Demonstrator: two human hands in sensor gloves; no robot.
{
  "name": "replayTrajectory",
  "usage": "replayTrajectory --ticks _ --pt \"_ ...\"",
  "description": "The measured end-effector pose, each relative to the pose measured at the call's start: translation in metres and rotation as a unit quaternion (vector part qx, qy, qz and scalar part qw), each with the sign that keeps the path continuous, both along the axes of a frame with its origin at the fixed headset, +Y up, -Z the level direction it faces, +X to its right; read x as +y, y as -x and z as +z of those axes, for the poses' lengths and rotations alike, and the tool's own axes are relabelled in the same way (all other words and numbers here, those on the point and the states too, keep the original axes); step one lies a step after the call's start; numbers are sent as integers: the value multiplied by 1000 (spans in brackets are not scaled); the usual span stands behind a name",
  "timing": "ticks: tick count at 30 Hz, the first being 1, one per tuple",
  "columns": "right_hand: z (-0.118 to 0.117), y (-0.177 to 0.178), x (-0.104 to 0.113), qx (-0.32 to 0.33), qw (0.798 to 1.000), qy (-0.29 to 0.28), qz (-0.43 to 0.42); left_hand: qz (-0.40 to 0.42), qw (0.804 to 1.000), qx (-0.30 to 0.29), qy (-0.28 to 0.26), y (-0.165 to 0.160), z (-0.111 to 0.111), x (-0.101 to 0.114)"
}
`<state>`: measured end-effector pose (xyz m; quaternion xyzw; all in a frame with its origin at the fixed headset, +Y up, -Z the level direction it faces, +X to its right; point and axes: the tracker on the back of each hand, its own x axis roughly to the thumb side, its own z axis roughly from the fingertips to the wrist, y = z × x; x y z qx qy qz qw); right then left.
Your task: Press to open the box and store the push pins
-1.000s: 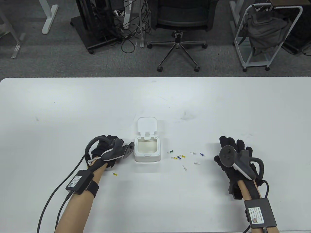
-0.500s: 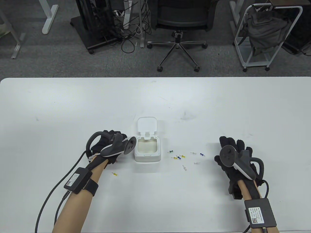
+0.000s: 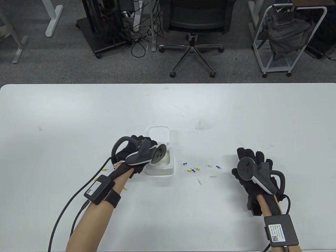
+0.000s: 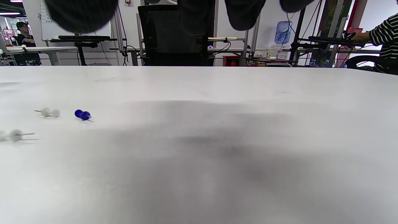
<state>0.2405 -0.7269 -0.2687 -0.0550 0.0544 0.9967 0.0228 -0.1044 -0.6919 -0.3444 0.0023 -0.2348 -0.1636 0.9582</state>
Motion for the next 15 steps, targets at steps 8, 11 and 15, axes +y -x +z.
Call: replayTrajectory --ticks 8,11,15 --pt "0 0 0 1 1000 -1 0 -7 1000 -1 0 -6 0 -4" --pt "0 0 0 1 1000 -1 0 -16 1000 1 -9 -2 0 -3" --pt "0 0 0 1 1000 -1 0 -12 1000 11 -14 9 -1 1"
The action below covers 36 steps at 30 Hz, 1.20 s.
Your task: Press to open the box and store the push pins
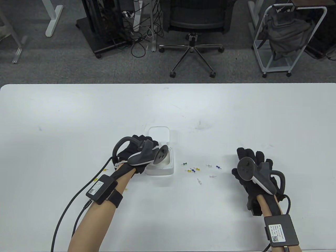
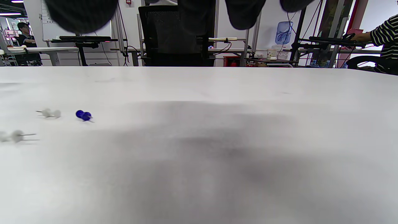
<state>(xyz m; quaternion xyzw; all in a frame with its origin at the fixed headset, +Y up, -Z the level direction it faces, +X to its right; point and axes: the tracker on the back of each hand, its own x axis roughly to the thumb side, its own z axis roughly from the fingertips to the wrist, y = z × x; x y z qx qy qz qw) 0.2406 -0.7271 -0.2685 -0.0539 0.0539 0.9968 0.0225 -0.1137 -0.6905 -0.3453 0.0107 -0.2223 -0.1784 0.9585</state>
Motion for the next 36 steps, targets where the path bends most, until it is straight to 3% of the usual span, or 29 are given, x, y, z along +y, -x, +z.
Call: replayTrajectory --ticks 10,21,36 --pt "0 0 0 -1 1000 1 1 3 999 50 -3 51 -2 -2" --pt "0 0 0 -2 1000 4 -1 -19 993 113 22 109 -5 -34" --pt "0 0 0 -2 1000 3 2 -52 987 148 36 130 -8 -66"
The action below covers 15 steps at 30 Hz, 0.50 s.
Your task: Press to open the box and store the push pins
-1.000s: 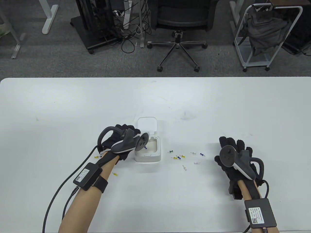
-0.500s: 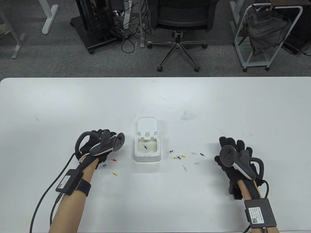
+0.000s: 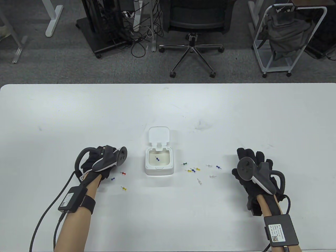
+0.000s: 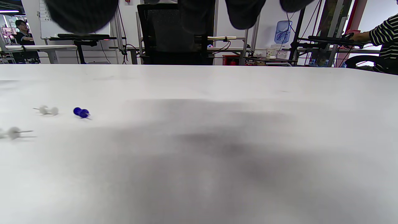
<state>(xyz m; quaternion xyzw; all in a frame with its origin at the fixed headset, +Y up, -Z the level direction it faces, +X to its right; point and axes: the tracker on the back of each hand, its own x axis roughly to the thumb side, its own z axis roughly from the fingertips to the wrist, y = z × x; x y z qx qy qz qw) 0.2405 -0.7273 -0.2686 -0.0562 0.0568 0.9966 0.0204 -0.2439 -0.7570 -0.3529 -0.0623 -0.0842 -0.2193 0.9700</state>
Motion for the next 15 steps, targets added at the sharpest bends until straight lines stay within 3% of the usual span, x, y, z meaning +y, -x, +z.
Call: replayTrajectory --ticks 3,15 --pt "0 0 0 0 1000 0 0 -16 1000 -10 -20 -3 0 -3" --pt "0 1 0 0 1000 1 0 -13 1000 -12 -9 -4 -1 -6"
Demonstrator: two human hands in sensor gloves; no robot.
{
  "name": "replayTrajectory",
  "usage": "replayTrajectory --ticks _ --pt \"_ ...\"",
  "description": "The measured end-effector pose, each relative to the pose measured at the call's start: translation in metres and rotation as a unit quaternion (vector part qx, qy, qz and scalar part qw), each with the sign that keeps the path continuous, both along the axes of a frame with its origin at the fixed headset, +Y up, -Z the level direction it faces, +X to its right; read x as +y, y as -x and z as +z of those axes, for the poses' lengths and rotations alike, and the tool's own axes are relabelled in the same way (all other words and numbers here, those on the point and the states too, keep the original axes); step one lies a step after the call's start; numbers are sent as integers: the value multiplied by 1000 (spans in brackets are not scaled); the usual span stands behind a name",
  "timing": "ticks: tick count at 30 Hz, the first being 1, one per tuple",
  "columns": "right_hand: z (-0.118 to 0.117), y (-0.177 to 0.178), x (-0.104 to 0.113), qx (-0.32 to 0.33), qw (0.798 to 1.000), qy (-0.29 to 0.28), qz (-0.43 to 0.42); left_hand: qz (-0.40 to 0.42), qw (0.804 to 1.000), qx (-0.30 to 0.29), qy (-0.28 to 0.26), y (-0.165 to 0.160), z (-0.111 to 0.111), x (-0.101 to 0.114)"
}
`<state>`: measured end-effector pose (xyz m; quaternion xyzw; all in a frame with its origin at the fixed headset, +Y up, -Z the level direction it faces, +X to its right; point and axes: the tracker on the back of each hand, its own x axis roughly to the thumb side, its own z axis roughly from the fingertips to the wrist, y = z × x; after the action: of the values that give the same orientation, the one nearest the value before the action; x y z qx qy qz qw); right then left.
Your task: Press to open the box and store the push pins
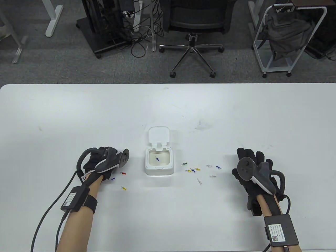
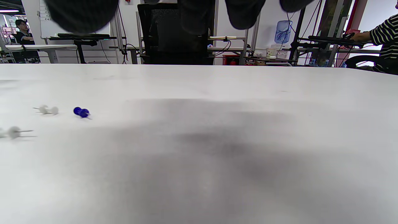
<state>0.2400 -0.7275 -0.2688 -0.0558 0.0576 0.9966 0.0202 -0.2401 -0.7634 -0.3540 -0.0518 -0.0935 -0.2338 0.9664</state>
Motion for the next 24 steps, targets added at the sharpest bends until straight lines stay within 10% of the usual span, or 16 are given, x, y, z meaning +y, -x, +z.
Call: replayTrajectory --ticks 24 --pt "-1 1 -1 2 1000 5 -1 119 990 -67 -27 -77 -3 65"
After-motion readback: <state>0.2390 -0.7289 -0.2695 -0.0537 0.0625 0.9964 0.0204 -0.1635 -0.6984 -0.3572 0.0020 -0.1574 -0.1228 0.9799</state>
